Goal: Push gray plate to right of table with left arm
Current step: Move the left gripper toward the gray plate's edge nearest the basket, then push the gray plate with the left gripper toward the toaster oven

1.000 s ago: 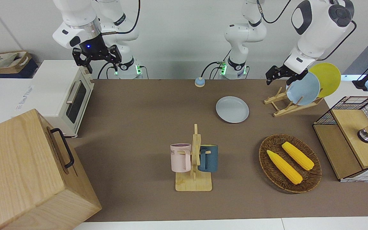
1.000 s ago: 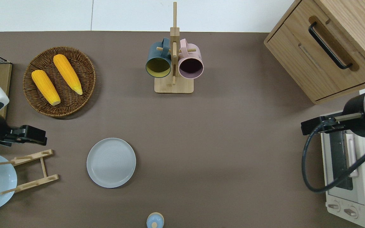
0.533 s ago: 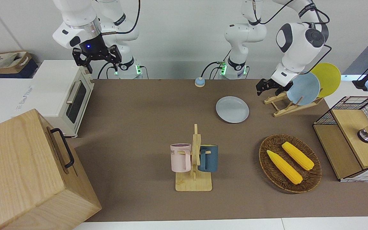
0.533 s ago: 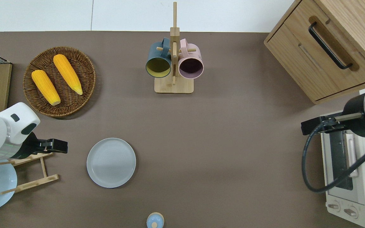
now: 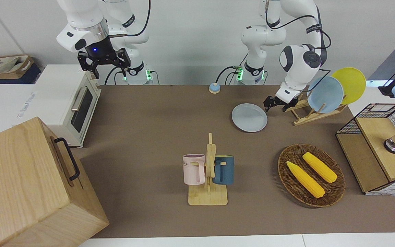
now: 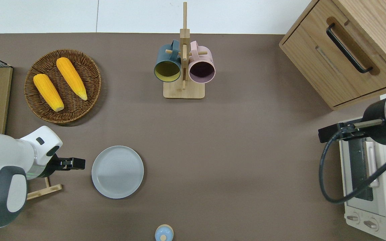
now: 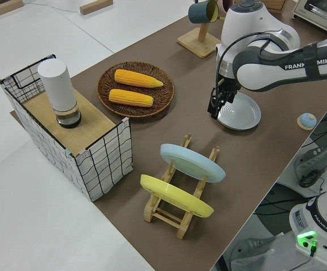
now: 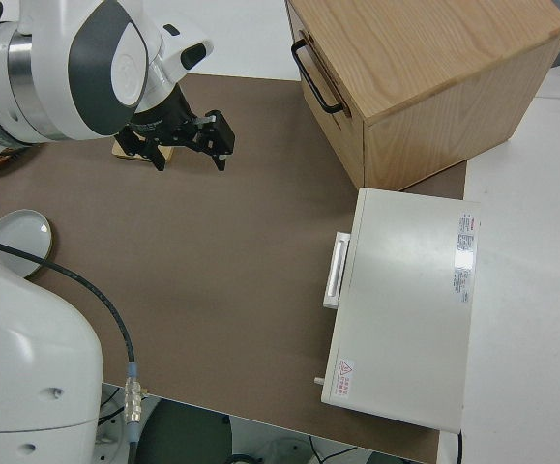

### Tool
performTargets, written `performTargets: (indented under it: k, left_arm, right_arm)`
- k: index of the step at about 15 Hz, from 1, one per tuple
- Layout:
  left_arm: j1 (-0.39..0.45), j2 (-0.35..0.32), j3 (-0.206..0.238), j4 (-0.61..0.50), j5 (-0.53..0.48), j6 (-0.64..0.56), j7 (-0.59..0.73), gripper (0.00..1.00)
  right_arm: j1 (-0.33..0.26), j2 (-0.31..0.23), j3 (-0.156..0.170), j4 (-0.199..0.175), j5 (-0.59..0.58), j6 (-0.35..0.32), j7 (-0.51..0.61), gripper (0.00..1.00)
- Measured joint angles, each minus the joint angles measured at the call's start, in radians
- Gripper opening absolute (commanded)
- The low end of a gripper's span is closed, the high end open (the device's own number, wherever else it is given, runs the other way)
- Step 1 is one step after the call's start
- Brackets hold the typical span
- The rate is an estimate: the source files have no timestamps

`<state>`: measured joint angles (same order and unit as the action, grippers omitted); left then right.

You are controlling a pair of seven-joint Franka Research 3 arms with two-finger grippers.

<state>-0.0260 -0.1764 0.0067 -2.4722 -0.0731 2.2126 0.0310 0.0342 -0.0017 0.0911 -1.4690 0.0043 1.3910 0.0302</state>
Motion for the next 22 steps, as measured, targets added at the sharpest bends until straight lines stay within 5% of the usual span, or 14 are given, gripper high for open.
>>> performTargets:
  k: [12, 13, 18, 20, 22]
  left_arm:
    - [-0.055, 0.024, -0.003, -0.119, -0.010, 0.148, -0.002, 0.95]
    - [-0.058, 0.032, -0.003, -0.120, -0.010, 0.155, -0.002, 0.87]
    - [-0.061, 0.051, -0.002, -0.120, -0.011, 0.169, -0.003, 0.14]
    - [-0.061, 0.048, 0.001, -0.119, -0.011, 0.169, -0.003, 0.02]
    - [-0.061, 0.048, 0.000, -0.119, -0.013, 0.169, -0.004, 0.00]
  right_arm:
    - [0.000, 0.000, 0.000, 0.000, 0.000, 0.000, 0.000, 0.983]
    - [0.000, 0.000, 0.000, 0.000, 0.000, 0.000, 0.000, 0.983]
    - [0.000, 0.000, 0.000, 0.000, 0.000, 0.000, 0.000, 0.983]
    - [0.000, 0.000, 0.000, 0.000, 0.000, 0.000, 0.000, 0.983]
    - [0.000, 0.000, 0.000, 0.000, 0.000, 0.000, 0.000, 0.983]
